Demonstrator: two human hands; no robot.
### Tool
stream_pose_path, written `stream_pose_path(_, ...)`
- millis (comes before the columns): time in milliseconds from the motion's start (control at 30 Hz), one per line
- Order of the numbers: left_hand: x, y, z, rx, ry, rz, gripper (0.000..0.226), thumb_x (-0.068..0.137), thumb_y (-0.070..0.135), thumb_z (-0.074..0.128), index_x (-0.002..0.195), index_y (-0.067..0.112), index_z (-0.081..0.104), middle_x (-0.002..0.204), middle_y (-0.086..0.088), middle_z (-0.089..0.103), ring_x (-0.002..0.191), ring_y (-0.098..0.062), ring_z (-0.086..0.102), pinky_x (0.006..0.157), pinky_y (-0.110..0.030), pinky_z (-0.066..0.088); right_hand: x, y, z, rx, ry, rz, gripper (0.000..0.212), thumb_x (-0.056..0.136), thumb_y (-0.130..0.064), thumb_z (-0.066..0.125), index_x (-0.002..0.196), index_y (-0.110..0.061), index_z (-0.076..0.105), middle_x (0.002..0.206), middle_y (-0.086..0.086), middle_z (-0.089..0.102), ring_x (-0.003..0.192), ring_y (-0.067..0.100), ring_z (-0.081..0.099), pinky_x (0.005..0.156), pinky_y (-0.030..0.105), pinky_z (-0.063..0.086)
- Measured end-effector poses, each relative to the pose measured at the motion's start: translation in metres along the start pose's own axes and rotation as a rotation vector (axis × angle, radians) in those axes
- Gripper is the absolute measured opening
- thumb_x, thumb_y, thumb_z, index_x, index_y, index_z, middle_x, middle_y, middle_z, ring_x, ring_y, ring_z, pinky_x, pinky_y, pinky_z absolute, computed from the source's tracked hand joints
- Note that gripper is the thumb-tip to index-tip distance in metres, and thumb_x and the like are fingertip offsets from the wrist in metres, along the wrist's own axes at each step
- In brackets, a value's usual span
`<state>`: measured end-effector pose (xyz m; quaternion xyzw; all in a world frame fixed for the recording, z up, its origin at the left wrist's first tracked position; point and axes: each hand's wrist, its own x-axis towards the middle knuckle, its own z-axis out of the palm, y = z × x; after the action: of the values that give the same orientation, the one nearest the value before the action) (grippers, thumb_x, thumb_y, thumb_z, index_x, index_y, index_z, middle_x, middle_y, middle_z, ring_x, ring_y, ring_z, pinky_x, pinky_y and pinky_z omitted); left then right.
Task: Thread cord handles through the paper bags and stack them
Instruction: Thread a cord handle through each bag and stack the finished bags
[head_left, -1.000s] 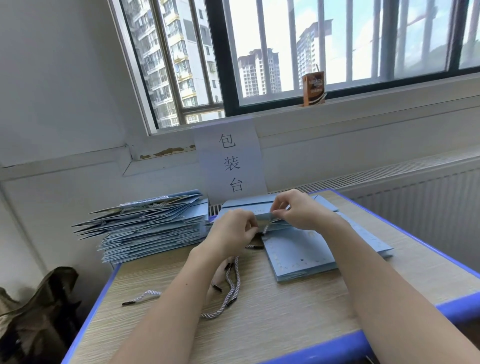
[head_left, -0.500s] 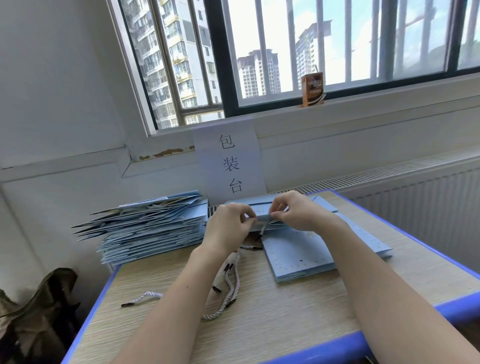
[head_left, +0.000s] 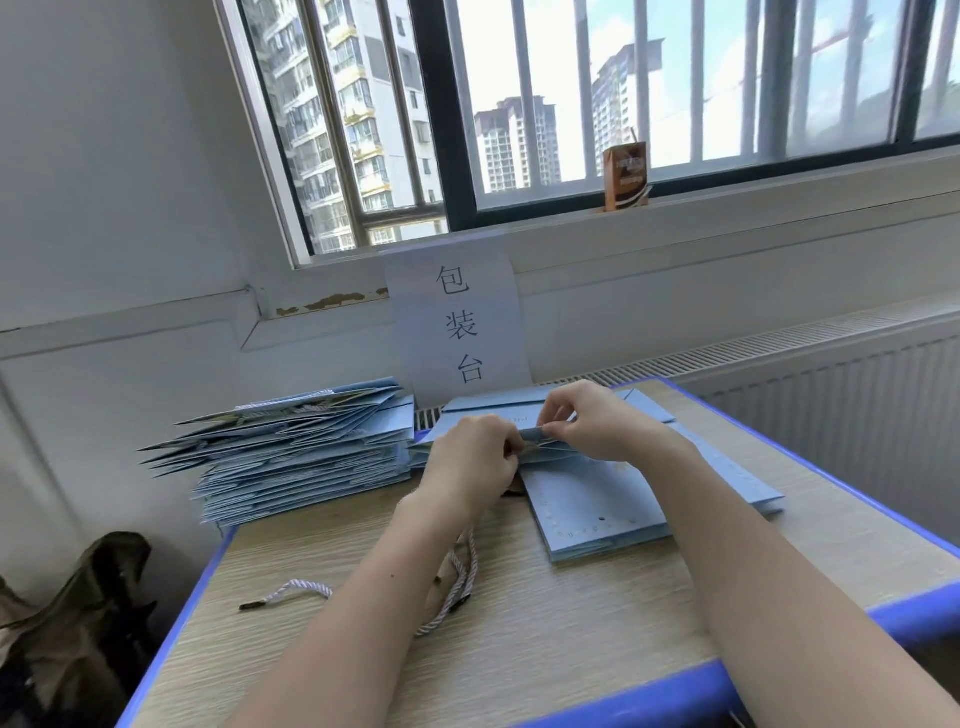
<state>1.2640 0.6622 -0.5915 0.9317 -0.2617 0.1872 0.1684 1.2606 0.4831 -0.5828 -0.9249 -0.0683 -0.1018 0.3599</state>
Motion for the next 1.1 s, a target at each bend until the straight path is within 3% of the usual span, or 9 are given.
stream_pose_path(200, 0.001, -0.001, -0.014, -0.31, -0.072, -0.068, 0.014, 0.081, 0.005, 0.066, 0.084, 0.01, 0.079, 0.069, 0.002, 0.068, 0.06, -0.005, 0.057, 0.056, -0.015, 0.046, 0.0, 0.0, 0.002, -0.013, 0.005, 0.009, 0.013, 0.098, -0.02, 0.062, 0.087, -0.025, 0.065, 0.092, -0.004, 0.062, 0.088, 0.017, 0.062, 0.052, 0.022, 0.044)
stream_pose_path(433, -0.003, -0.004, -0.023, -0.626, -0.371, -0.227, 0.011, 0.085, -0.001, 0.067, 0.092, -0.001, 0.075, 0.068, -0.009, 0.067, 0.05, -0.011, 0.054, 0.051, -0.019, 0.045, 0.0, 0.003, 0.004, -0.037, 0.019, 0.038, 0.008, 0.098, -0.018, 0.062, 0.093, -0.02, 0.067, 0.093, -0.001, 0.064, 0.086, 0.015, 0.061, 0.058, 0.023, 0.043)
stream_pose_path(733, -0.003, -0.008, -0.025, -0.681, -0.535, -0.235, 0.011, 0.084, 0.001, 0.07, 0.094, -0.002, 0.074, 0.074, -0.013, 0.067, 0.058, -0.015, 0.054, 0.059, -0.025, 0.047, 0.002, 0.004, 0.005, -0.056, 0.032, 0.042, 0.011, 0.097, -0.014, 0.062, 0.091, -0.02, 0.069, 0.094, 0.002, 0.066, 0.089, 0.019, 0.065, 0.069, 0.028, 0.052)
stream_pose_path(967, -0.006, -0.009, -0.031, -0.687, -0.537, -0.224, 0.01, 0.084, 0.001, 0.07, 0.093, -0.001, 0.075, 0.073, -0.013, 0.068, 0.061, -0.017, 0.055, 0.06, -0.025, 0.05, 0.004, 0.007, 0.005, -0.066, 0.055, 0.046, 0.011, 0.097, -0.016, 0.063, 0.09, -0.022, 0.07, 0.097, 0.002, 0.066, 0.086, 0.016, 0.062, 0.061, 0.022, 0.044)
stream_pose_path(1100, -0.005, -0.006, -0.031, -0.757, -0.342, -0.239, 0.009, 0.083, -0.003, 0.068, 0.088, -0.004, 0.075, 0.063, -0.012, 0.063, 0.048, -0.012, 0.049, 0.047, -0.018, 0.042, 0.002, 0.005, 0.001, -0.046, 0.009, 0.036, 0.008, 0.092, -0.017, 0.069, 0.087, -0.022, 0.072, 0.091, -0.004, 0.067, 0.084, 0.01, 0.062, 0.063, 0.021, 0.045)
